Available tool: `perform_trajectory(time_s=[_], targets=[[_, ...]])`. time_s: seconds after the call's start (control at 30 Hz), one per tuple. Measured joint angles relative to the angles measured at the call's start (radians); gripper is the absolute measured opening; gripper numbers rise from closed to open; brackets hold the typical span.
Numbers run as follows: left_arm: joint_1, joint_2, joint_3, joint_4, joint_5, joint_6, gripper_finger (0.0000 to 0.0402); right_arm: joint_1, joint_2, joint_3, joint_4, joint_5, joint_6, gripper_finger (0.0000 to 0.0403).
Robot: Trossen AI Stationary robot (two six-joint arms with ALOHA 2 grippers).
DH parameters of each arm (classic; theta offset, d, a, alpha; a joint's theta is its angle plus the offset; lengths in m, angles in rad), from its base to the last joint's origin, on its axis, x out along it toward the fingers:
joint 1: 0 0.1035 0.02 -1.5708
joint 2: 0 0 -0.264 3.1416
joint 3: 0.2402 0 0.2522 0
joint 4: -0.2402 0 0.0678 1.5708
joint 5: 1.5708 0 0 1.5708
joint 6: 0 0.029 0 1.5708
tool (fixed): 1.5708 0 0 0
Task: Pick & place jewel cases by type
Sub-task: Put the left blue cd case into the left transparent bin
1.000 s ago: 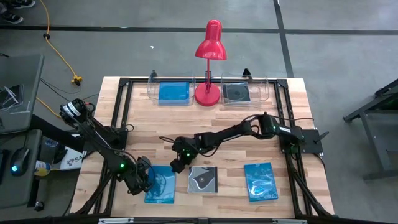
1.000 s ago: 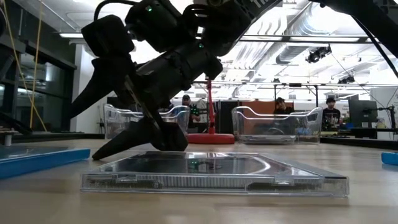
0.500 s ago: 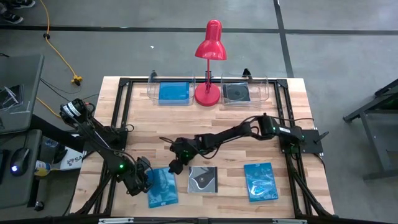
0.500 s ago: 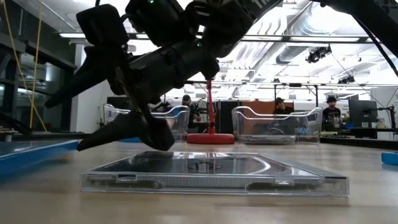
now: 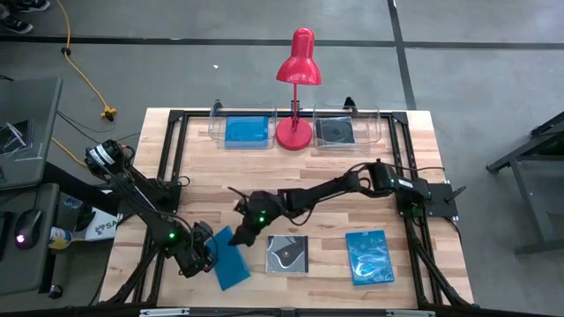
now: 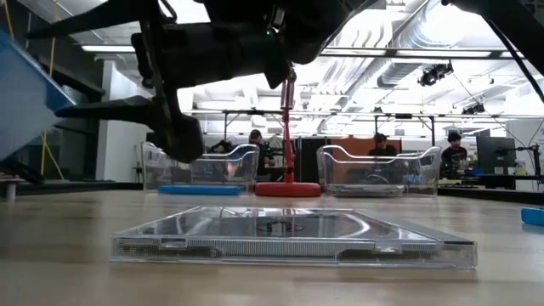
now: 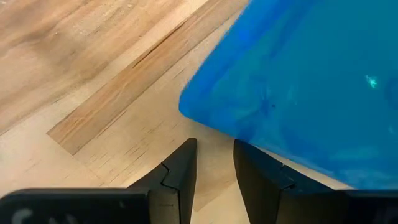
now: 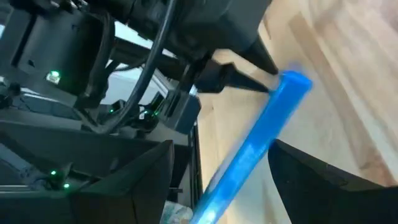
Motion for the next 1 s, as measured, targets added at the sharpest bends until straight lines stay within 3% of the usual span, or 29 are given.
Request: perform_trajectory(time_s=[0.43,0.7,1.0], targets=[[0.039,0.000,0.000,-0.001,-0.010,0.001,0.0105,0.016,0.000,-0.001,-0.115,0.059,-0.016,0.0247],[0.040,0.006,-0.001,0.020,-0.075,0.005,0.0105,0.015,0.000,-0.001,-0.132,0.094,-0.014,0.0243],[0.042,0.005,0.000,0.021,-0.091,0.007,0.0105,0.015,0.000,-0.001,-0.138,0.102,-0.028,0.0138]])
